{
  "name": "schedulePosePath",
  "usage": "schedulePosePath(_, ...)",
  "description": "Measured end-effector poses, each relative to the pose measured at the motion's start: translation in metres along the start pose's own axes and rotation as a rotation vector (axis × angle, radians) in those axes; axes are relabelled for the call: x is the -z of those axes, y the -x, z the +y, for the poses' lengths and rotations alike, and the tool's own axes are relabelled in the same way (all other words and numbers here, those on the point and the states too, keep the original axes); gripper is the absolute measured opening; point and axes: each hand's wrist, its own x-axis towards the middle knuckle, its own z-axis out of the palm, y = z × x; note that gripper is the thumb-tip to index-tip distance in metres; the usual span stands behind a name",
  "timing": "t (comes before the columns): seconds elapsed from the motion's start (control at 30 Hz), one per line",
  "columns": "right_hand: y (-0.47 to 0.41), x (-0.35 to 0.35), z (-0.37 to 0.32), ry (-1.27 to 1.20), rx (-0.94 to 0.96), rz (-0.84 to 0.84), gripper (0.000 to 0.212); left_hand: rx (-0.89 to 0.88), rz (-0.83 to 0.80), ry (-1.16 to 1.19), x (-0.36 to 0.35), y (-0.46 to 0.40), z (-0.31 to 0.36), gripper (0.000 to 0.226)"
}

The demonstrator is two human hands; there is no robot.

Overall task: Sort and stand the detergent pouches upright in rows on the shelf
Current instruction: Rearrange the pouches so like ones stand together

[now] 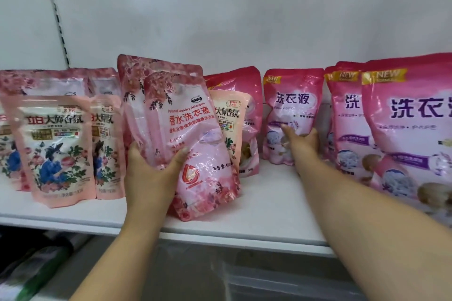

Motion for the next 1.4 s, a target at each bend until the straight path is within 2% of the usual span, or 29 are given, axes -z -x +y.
schedulePosePath(0.1,0.000,-0.002,0.001,0.076,-0.020,-0.024,0.089,0.004,-0.005,-0.016,0.000,0.000,-0.003,0.090)
schedulePosePath(0.17,0.005,-0.001,-0.005,0.296,0.023,0.005,0.102,0.004,-0.011,-0.020,-0.001,0.002,-0.004,0.091)
schedulePosePath(0.23,0.021,0.000,-0.017,0.368,0.149,0.040,0.097,0.005,-0.012,-0.014,-0.001,0.004,-0.002,0.091)
schedulePosePath(0.27,0.030,-0.003,-0.023,0.286,0.206,-0.008,0.090,0.008,-0.012,-0.007,-0.002,0.004,-0.002,0.090)
schedulePosePath(0.33,0.050,-0.008,-0.030,0.104,0.213,-0.230,0.077,0.013,-0.013,0.011,-0.001,0.003,-0.003,0.089)
schedulePosePath(0.4,0.066,-0.012,-0.026,0.113,0.125,-0.456,0.062,0.017,-0.017,0.017,0.000,0.004,-0.004,0.087)
schedulePosePath(0.43,0.067,-0.013,-0.023,0.120,0.084,-0.503,0.051,0.021,-0.018,0.019,0.001,0.004,-0.006,0.087)
schedulePosePath(0.5,0.064,-0.015,-0.019,0.064,0.045,-0.464,0.034,0.030,-0.022,0.025,0.000,0.004,-0.006,0.087)
schedulePosePath(0.6,0.060,-0.015,-0.023,-0.144,-0.057,-0.337,0.043,0.035,-0.021,0.028,0.001,0.002,-0.004,0.083)
schedulePosePath(0.7,0.053,-0.005,-0.023,-0.332,-0.100,-0.238,0.036,0.037,-0.025,0.020,0.002,0.001,-0.004,0.081)
schedulePosePath(0.8,0.045,0.012,-0.025,-0.281,-0.081,-0.130,0.019,0.029,-0.031,0.033,0.000,0.002,-0.001,0.084)
schedulePosePath(0.93,0.041,0.030,-0.026,-0.224,-0.030,-0.099,0.035,0.019,-0.046,0.049,-0.002,-0.002,-0.004,0.086)
schedulePosePath(1.2,0.054,0.053,-0.036,-0.121,0.051,-0.115,0.017,0.009,-0.027,0.049,-0.001,-0.005,-0.010,0.082)
schedulePosePath(1.3,0.058,0.051,-0.031,-0.013,0.020,-0.165,0.026,0.002,-0.028,0.056,-0.001,-0.005,-0.013,0.085)
schedulePosePath(1.4,0.061,0.055,-0.026,0.085,-0.091,-0.250,0.049,-0.015,-0.047,0.068,-0.001,-0.004,-0.012,0.091)
